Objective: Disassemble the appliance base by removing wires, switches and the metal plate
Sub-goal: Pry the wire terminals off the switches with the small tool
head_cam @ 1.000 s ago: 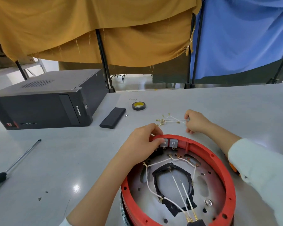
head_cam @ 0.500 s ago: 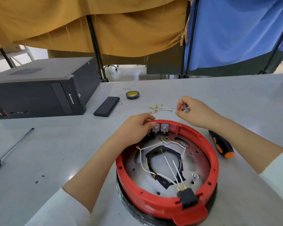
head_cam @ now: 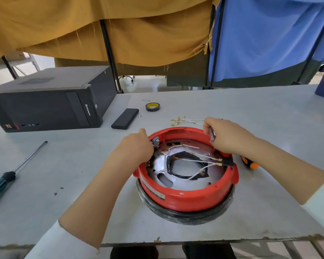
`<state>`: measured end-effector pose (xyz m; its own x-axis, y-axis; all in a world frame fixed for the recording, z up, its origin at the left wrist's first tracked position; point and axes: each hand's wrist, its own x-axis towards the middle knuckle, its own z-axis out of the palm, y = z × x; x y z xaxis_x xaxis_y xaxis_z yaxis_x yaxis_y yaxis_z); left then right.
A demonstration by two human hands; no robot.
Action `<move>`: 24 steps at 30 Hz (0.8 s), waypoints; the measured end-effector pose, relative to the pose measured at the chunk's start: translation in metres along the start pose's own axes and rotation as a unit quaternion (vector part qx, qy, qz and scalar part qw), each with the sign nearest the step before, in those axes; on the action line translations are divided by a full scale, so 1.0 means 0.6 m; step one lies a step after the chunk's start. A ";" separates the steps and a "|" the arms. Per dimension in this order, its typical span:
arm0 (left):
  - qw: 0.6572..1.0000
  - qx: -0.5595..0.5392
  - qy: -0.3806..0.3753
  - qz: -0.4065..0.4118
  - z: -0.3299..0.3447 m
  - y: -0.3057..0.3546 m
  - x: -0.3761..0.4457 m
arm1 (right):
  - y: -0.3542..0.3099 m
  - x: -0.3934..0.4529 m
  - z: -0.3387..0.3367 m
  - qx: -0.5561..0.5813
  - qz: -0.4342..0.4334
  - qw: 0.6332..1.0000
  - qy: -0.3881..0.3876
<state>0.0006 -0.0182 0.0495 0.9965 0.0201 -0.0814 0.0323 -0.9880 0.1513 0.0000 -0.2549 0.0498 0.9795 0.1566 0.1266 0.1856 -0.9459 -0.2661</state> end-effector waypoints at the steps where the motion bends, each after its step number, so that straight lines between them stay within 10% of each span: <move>1: 1.000 0.006 -0.013 0.005 -0.003 -0.003 -0.006 | 0.000 0.002 0.001 -0.001 -0.003 1.000 0.007; 12: 0.967 -0.095 0.026 0.237 0.001 0.032 0.039 | -0.042 0.032 0.017 0.152 -0.113 0.982 -0.016; 24: 0.998 0.037 0.028 0.033 0.015 0.029 0.023 | 0.011 0.004 0.000 0.106 -0.036 0.994 0.021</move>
<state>0.0143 -0.0363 0.0423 0.9991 -0.0394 -0.0175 -0.0378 -0.9960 0.0811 0.0037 -0.2612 0.0485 0.9600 0.2043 0.1915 0.2708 -0.8512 -0.4496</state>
